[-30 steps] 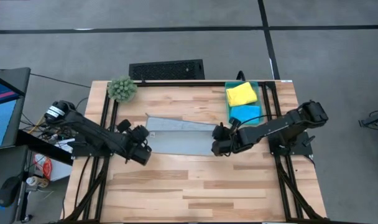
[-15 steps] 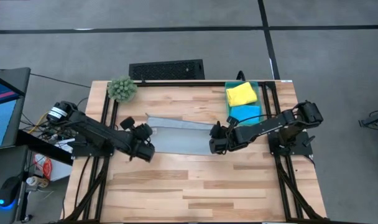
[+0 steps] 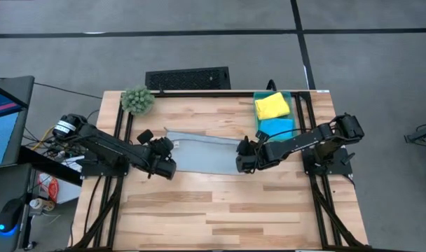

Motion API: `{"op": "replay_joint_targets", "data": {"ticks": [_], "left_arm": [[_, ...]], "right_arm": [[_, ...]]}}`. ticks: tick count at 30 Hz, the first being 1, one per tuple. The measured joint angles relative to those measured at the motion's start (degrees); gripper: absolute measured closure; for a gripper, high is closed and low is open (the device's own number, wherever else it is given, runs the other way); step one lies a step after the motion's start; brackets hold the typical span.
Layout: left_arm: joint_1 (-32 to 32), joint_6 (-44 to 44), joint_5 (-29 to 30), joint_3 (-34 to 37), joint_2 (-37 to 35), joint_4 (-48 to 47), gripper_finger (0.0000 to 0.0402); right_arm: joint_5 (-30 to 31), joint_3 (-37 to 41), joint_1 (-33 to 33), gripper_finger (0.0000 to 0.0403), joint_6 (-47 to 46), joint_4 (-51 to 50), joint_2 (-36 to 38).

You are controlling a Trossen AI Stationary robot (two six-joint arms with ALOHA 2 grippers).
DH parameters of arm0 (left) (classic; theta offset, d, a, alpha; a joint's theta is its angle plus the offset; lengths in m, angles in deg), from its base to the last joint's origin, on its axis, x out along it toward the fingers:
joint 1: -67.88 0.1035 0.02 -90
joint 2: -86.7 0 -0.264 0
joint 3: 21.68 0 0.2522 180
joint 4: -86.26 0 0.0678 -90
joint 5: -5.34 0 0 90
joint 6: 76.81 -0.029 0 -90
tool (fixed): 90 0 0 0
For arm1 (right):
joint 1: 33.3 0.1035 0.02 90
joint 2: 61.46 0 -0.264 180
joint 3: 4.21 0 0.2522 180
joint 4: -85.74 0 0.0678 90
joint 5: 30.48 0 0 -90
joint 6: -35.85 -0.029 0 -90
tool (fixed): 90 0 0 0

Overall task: Fold microfiber towels
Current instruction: Fold the gray microfiber cloth

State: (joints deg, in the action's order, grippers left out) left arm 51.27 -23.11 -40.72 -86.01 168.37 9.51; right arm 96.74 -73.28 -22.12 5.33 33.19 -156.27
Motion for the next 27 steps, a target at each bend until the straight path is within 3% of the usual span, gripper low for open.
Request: {"op": "replay_joint_targets", "data": {"ticks": [6, 10, 15, 19, 24, 27], "left_arm": [[0.12, -3.51, 0.02, 0.00, 0.00, 1.23, 0.0261], [-0.40, -1.44, 0.07, 0.00, 0.00, 1.49, 0.0235], [-7.87, -6.54, 0.64, 0.00, -0.49, 9.24, 0.0242], [-16.84, -14.10, 1.76, -0.02, -1.07, 15.93, 0.0258], [-23.18, -14.45, 3.42, 1.86, -1.16, 20.22, 0.0268], [-24.75, -15.73, 2.25, 6.50, -1.14, 27.33, 0.0268]], "right_arm": [[-2.81, 0.00, -1.49, 0.0316, -1.10, -0.14, 0.00], [-2.84, 0.00, -1.67, 0.0290, -1.06, -2.09, 0.30], [-3.03, 1.09, 5.07, 0.0260, 1.94, 1.79, 5.83], [-2.83, 4.41, 13.19, 0.0246, 5.86, 12.09, 8.96], [-2.91, 9.94, 18.78, 0.0241, 9.97, 25.26, 7.17], [-2.85, 11.85, 19.10, 0.0241, 10.53, 27.49, 4.61]]}}
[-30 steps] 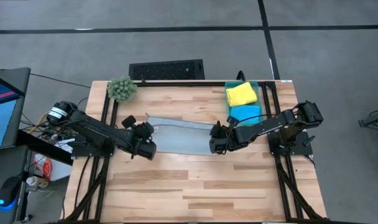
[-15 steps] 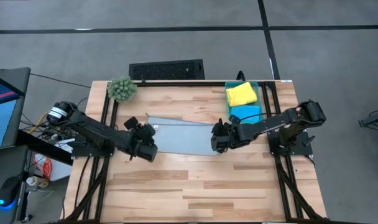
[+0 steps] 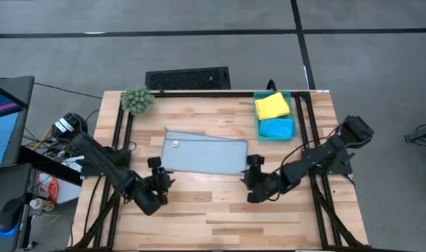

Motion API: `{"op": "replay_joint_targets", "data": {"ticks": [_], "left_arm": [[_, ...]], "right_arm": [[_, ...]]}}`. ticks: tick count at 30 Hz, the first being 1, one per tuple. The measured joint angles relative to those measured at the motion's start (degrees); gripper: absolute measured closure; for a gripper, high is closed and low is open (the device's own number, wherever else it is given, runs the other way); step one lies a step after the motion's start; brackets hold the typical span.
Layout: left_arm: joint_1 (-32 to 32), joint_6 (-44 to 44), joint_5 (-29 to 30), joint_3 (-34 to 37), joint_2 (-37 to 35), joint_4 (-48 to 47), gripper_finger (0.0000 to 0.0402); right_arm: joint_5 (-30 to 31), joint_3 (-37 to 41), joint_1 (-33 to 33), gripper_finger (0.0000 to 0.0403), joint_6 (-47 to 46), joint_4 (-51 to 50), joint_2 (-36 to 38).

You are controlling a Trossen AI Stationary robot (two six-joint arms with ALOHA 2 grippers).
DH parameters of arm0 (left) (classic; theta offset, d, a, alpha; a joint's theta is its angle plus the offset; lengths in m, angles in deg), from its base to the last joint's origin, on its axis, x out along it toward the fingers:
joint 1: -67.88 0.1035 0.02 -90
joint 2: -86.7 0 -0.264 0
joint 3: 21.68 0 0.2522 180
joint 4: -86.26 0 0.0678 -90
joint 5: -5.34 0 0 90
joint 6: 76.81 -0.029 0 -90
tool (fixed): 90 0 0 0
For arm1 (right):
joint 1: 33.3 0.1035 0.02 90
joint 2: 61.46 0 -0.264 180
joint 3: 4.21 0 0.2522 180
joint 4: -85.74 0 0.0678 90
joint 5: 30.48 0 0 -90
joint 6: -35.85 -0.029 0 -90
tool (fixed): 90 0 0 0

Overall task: Fold microfiber towels
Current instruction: Fold the gray microfiber cloth

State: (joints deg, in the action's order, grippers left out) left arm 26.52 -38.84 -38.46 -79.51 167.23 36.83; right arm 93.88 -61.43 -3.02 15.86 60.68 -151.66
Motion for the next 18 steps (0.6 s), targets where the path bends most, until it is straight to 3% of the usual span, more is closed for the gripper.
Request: {"op": "replay_joint_targets", "data": {"ticks": [5, 13, 18], "left_arm": [[-0.50, -2.64, -1.84, 8.84, 0.02, 12.13, 0.0268], [-0.49, -0.84, -6.65, 13.36, 0.02, 12.83, 0.0257], [0.12, 0.13, -4.90, 15.91, 0.15, 12.19, 0.0236]], "right_arm": [[-0.66, -0.09, -0.73, 0.0236, 0.99, 2.48, -4.55], [-1.46, -0.17, -2.45, 0.0213, 2.00, 4.48, -9.96], [-1.32, -0.35, -3.87, 0.0200, 2.01, 5.01, -11.81]]}}
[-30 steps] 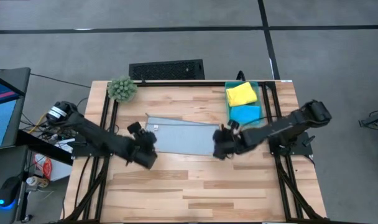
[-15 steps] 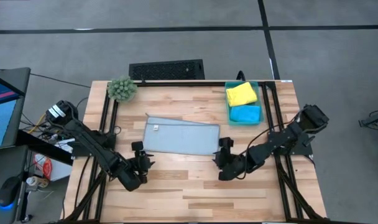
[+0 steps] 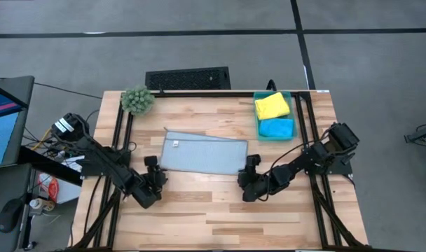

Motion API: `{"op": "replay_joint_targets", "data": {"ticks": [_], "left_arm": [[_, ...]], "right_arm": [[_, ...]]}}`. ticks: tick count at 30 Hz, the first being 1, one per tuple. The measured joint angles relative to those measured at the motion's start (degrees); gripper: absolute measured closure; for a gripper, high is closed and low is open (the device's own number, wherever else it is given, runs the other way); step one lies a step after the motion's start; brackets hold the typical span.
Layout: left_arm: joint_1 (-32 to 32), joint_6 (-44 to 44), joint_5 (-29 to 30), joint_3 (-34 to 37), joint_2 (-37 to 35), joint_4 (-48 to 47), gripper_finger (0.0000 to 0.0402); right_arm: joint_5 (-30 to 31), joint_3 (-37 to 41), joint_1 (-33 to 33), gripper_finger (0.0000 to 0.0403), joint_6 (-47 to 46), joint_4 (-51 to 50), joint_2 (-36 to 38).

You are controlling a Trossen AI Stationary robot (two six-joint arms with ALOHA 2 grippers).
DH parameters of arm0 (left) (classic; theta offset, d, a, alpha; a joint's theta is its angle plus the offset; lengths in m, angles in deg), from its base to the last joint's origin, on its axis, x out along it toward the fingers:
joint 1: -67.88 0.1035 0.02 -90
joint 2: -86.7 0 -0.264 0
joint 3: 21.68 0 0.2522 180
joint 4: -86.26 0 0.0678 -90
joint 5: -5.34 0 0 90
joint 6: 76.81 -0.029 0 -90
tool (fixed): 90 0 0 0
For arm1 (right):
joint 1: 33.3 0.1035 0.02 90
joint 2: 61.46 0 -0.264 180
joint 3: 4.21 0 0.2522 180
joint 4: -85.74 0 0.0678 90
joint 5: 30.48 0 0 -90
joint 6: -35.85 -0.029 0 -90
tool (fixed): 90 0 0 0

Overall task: Fold microfiber towels
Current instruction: Fold the gray microfiber cloth

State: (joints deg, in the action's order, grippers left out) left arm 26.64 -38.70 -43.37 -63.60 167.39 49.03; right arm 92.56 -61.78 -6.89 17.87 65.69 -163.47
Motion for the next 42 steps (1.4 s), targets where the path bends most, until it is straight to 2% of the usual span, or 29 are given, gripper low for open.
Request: {"op": "replay_joint_targets", "data": {"ticks": [6, 10, 20, 25, 31, 33, 38, 42], "left_arm": [[2.42, 3.54, -0.16, 3.93, -0.08, 1.64, 0.0225], [3.35, 1.47, -2.10, 6.24, -0.33, 5.75, 0.0228], [5.14, 4.45, -3.73, 6.55, -0.24, 4.85, 0.0267], [6.30, 5.18, -4.27, 6.55, -0.19, 4.57, 0.0309], [6.93, 5.73, -5.27, 6.61, -0.09, 4.36, 0.0386], [6.98, 6.86, -5.31, 6.64, -0.09, 4.24, 0.0395], [6.42, 11.37, -6.16, 5.36, 0.10, 2.78, 0.0400], [4.45, 15.00, -7.93, 1.60, 0.31, -0.56, 0.0401]], "right_arm": [[-0.03, -0.04, -0.61, 0.0200, 0.00, 0.10, -0.18], [-0.19, -0.02, -0.61, 0.0208, -0.02, -0.06, -0.21], [-6.08, -0.06, -3.12, 0.0238, -2.62, -1.51, -0.11], [-6.78, -0.06, -3.53, 0.0279, -4.40, -1.34, -0.17], [-6.79, 0.02, -3.58, 0.0366, -7.66, -1.57, -0.28], [-6.58, 0.03, -3.31, 0.0390, -8.45, -1.82, -0.07], [-5.83, -0.78, -1.93, 0.0392, -9.88, -3.05, 0.51], [-6.50, -1.92, 0.30, 0.0397, -10.63, -5.06, 1.66]]}}
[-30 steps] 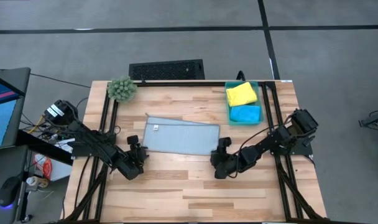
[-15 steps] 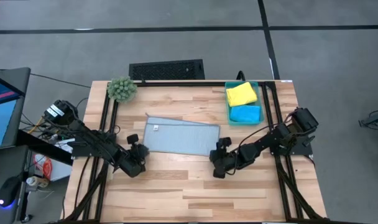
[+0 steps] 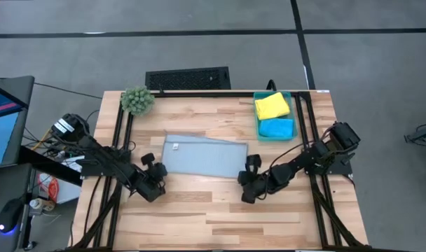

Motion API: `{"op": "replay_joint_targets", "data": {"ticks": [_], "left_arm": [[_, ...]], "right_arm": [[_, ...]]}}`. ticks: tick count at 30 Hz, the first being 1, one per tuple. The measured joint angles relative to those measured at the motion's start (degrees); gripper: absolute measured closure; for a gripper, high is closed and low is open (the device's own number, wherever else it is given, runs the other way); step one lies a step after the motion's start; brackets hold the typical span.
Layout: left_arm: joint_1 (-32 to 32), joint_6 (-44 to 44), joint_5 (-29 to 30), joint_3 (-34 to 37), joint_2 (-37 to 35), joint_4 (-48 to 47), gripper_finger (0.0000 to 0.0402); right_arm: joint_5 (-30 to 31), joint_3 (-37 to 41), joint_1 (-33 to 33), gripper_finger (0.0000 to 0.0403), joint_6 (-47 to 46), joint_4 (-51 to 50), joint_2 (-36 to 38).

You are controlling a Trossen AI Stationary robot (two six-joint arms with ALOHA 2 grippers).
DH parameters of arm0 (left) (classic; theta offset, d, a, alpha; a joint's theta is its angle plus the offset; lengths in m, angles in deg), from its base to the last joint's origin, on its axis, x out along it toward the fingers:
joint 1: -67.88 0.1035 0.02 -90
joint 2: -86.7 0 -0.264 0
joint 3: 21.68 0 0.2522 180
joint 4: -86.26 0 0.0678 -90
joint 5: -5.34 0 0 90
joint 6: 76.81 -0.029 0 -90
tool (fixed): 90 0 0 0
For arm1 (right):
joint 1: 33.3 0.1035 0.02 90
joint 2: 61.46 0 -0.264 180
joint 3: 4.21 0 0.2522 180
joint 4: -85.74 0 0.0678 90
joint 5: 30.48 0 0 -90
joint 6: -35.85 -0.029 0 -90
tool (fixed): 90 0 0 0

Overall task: Fold microfiber towels
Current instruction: Fold the gray microfiber cloth

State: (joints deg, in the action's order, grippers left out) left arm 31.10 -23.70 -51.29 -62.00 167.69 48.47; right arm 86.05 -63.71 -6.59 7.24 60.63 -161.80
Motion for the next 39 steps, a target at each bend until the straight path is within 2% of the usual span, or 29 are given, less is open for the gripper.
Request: {"op": "replay_joint_targets", "data": {"ticks": [3, 7, 13, 17, 27, 39], "left_arm": [[-1.68, 2.28, -3.65, -4.27, 0.02, -4.46, 0.0401], [-3.46, 4.10, -3.51, -9.88, -0.03, -11.48, 0.0401], [-4.03, 5.43, 1.17, -15.86, -0.14, -23.63, 0.0401], [-2.41, 6.18, 5.36, -16.30, -0.16, -27.58, 0.0401], [7.03, 0.78, 10.85, -16.20, -0.22, -29.21, 0.0401], [14.51, -4.30, 10.60, -15.79, -0.30, -26.94, 0.0401]], "right_arm": [[0.64, -0.67, 1.57, 0.0399, -2.14, -1.90, 2.47], [1.78, -0.51, 3.33, 0.0399, -4.28, -4.52, 5.06], [6.17, -0.63, 3.39, 0.0400, -4.27, -8.20, 9.42], [7.85, -0.70, -0.04, 0.0401, -1.19, -9.63, 12.01], [6.38, -0.70, -11.88, 0.0401, 4.69, -12.44, 11.76], [4.82, -0.76, -17.46, 0.0398, 9.01, -11.91, 10.45]]}}
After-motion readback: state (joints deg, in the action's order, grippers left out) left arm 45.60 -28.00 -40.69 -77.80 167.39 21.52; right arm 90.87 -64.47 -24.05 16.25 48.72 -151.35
